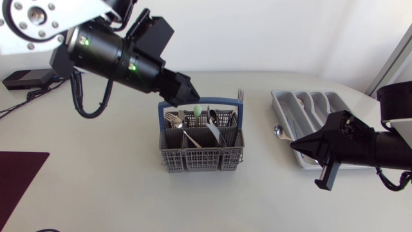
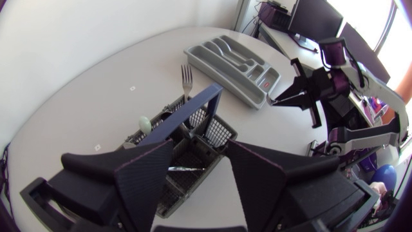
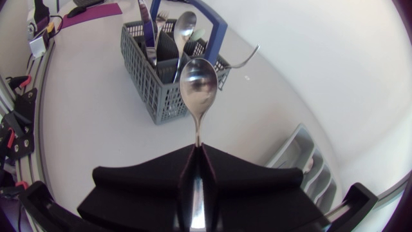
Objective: Sort the cutlery from the basket into the organizer compartments.
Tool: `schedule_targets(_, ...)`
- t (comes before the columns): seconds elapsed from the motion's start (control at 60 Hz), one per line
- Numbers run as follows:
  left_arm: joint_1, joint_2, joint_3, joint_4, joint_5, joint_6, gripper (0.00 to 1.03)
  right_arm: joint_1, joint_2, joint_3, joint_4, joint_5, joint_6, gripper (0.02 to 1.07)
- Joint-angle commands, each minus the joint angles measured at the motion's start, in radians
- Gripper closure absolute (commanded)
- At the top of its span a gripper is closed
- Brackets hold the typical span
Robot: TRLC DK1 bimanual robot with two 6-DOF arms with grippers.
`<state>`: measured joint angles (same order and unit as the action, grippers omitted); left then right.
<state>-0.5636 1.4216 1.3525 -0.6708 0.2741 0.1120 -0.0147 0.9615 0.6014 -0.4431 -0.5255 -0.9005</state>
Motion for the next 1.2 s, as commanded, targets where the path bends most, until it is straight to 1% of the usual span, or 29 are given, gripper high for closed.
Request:
schedule_targets(0.0,0.002,-0.047,-0.093,0.034,-0.021,0.046,0.44,-0.099,0.077,0.021,-0.042,-0.056,-0.15,0.98)
schedule_targets(0.067,-0.002,-0.072,-0.141,0.056,-0.024,0.052,0.44,-0.18,0.141,0.04,-0.066,-0.093,-0.247,0.98)
schedule_targets(0.233,-0.016,-0.116,-0.234,0.099,-0.027,0.072,0.44,-0.367,0.318,0.113,-0.117,-0.142,-0.471,0.98)
schedule_targets(0.3,-0.027,-0.128,-0.277,0.12,-0.027,0.077,0.44,-0.429,0.391,0.155,-0.146,-0.143,-0.56,0.98)
schedule_targets(0.35,-0.042,-0.139,-0.319,0.145,-0.029,0.08,0.44,-0.487,0.459,0.199,-0.19,-0.143,-0.66,0.99)
schedule_targets(0.5,-0.068,-0.15,-0.392,0.204,-0.032,0.084,0.44,-0.596,0.625,0.301,-0.198,-0.136,-0.825,0.99)
schedule_targets(0.617,-0.09,-0.158,-0.421,0.235,-0.033,0.086,0.44,-0.639,0.732,0.37,-0.215,-0.1,-0.959,0.99)
schedule_targets(0.767,-0.111,-0.165,-0.449,0.281,-0.039,0.091,0.44,-0.662,0.838,0.445,-0.19,-0.031,-1.046,0.99)
schedule_targets(0.867,-0.125,-0.165,-0.466,0.315,-0.039,0.089,0.44,-0.671,0.884,0.479,-0.154,-0.004,-1.069,0.99)
schedule_targets(0.933,-0.137,-0.159,-0.474,0.336,-0.044,0.084,0.44,-0.671,0.907,0.48,-0.098,0.024,-1.081,0.99)
schedule_targets(1.117,-0.148,-0.141,-0.474,0.344,-0.056,0.08,0.44,-0.662,0.944,0.485,-0.04,0.105,-1.126,0.98)
schedule_targets(1.183,-0.147,-0.141,-0.477,0.346,-0.056,0.08,0.44,-0.653,0.947,0.477,-0.008,0.119,-1.126,0.98)
